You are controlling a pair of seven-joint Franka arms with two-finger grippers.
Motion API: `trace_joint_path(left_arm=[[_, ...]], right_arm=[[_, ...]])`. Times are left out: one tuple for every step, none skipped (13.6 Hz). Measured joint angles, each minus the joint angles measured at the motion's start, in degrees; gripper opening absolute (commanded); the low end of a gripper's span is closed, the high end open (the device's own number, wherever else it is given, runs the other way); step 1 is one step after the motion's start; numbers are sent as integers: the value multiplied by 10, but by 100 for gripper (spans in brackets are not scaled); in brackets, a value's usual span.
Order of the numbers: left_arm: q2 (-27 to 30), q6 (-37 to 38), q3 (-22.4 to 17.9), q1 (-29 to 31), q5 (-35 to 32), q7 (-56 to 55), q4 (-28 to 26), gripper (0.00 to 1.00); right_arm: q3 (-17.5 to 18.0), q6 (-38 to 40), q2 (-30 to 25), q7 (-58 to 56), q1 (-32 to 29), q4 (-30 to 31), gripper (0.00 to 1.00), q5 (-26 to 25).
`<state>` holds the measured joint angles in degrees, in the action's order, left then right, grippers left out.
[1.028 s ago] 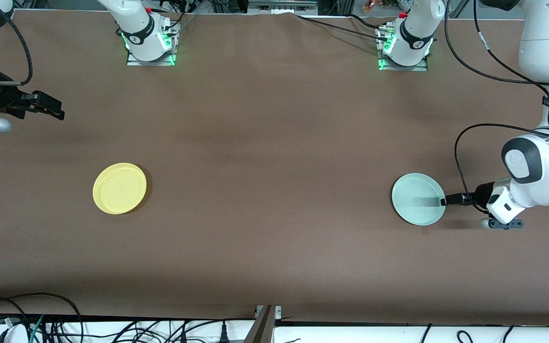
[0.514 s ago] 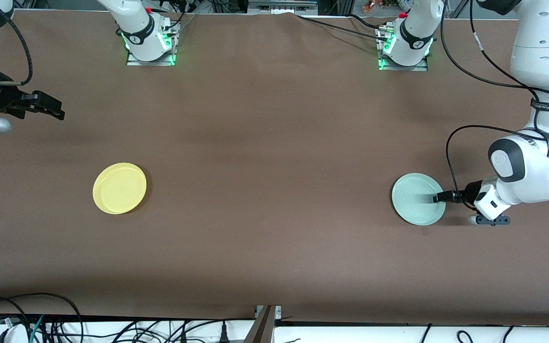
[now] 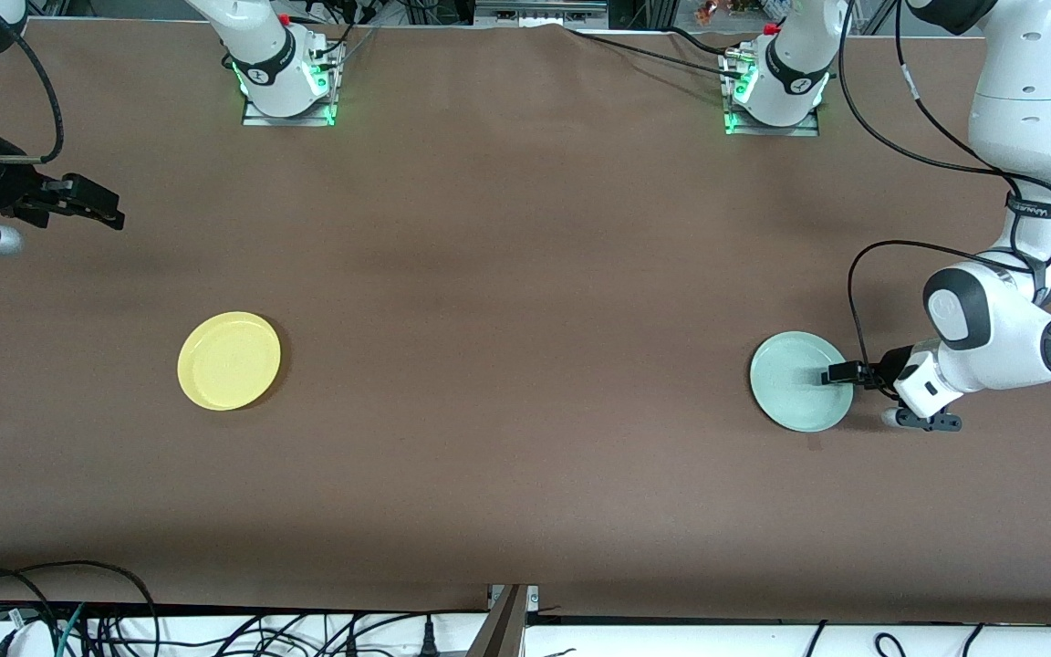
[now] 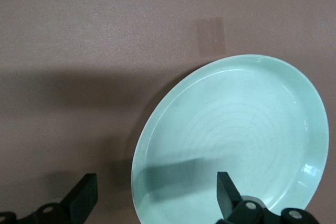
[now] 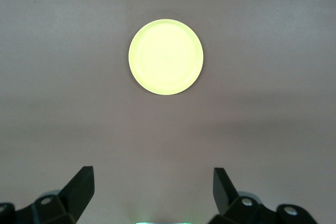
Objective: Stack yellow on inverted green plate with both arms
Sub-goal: 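Close the left gripper on the green plate rim and lift it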
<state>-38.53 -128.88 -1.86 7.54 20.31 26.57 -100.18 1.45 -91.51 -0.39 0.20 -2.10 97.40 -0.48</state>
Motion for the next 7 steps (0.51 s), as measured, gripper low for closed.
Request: trace_joint_path(left_arm=[[-3, -2, 0, 0, 0, 5, 0, 89], [-4, -3, 0, 0, 0, 8, -1, 66], [-4, -3, 0, 0, 0, 9, -2, 44], [-4, -3, 0, 0, 0, 12, -2, 23], [-3, -4, -1, -1, -3, 15, -2, 4], [-3, -4, -1, -1, -8, 17, -2, 0], [-3, -4, -1, -2, -12, 18, -2, 0]], right_arm=[[0, 0, 0, 0, 0, 0, 100, 0], [1, 0, 0, 0, 0, 0, 100, 0], [1, 0, 0, 0, 0, 0, 100, 0], [1, 0, 0, 0, 0, 0, 100, 0], [1, 0, 0, 0, 0, 0, 100, 0], [1, 0, 0, 0, 0, 0, 100, 0], [1, 0, 0, 0, 0, 0, 100, 0]])
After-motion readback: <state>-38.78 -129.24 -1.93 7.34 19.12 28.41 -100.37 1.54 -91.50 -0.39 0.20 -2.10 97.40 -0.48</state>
